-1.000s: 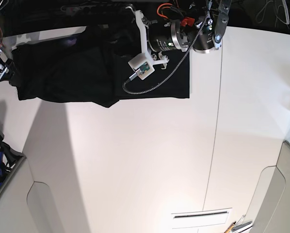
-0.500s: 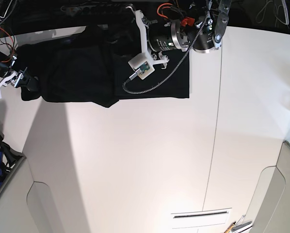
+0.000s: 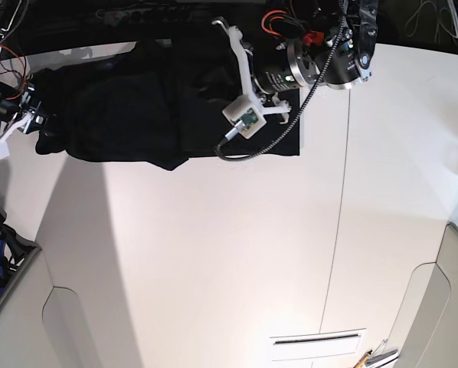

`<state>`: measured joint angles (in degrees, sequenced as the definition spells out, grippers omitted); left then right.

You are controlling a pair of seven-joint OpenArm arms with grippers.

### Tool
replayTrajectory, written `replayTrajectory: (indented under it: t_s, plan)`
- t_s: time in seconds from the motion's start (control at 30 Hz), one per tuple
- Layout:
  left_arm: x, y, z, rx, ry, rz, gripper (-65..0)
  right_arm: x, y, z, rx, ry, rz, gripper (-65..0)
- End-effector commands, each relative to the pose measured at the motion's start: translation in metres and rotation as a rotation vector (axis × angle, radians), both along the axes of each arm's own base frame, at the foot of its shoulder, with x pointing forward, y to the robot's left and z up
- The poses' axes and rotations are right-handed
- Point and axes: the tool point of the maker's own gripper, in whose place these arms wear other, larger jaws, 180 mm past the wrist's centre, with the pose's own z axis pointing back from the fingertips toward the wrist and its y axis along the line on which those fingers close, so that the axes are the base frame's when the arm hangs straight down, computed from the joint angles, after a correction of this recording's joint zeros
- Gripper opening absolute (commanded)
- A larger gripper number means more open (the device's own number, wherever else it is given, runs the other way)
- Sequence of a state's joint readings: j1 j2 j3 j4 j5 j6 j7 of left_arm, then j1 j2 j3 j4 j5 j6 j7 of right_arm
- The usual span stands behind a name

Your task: Fold the T-shirt properly

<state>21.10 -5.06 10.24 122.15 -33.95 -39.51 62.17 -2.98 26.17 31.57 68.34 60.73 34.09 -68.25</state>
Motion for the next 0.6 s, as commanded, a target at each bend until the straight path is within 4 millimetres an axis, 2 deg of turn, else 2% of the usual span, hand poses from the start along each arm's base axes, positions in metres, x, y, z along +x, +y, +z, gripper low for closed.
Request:
replayTrajectory:
  t_s: [0.0, 0.07, 0.2, 0.37, 0.47, 0.57]
  plan:
    - [0.009, 0.008, 0.007, -0.001, -0.031, 0.038, -60.9, 0.017, -0.007, 0.02, -0.017, -0.069, 0.003, -65.0]
    - [0.022, 0.036, -0.004, 0.078, -0.023, 0.139, -65.0, 0.024, -0.005, 0.028, -0.025, -0.097, 0.015, -65.0]
    - [0.042, 0.098, -0.018, 0.192, 0.002, 0.354, -65.0, 0.031, 0.009, 0.053, -0.011, -0.163, 0.076, -65.0]
    - [0.048, 0.172, -0.022, 0.293, 0.014, 0.544, -65.0, 0.031, 0.031, 0.088, -0.028, -0.238, 0.203, -65.0]
    - [0.039, 0.195, -0.03, 0.332, 0.044, 0.583, -65.0, 0.029, 0.046, 0.107, -0.015, -0.292, 0.26, -65.0]
    - [0.029, 0.199, -0.043, 0.328, 0.092, 0.59, -65.0, 0.029, 0.068, 0.124, 0.047, -0.363, 0.295, -65.0]
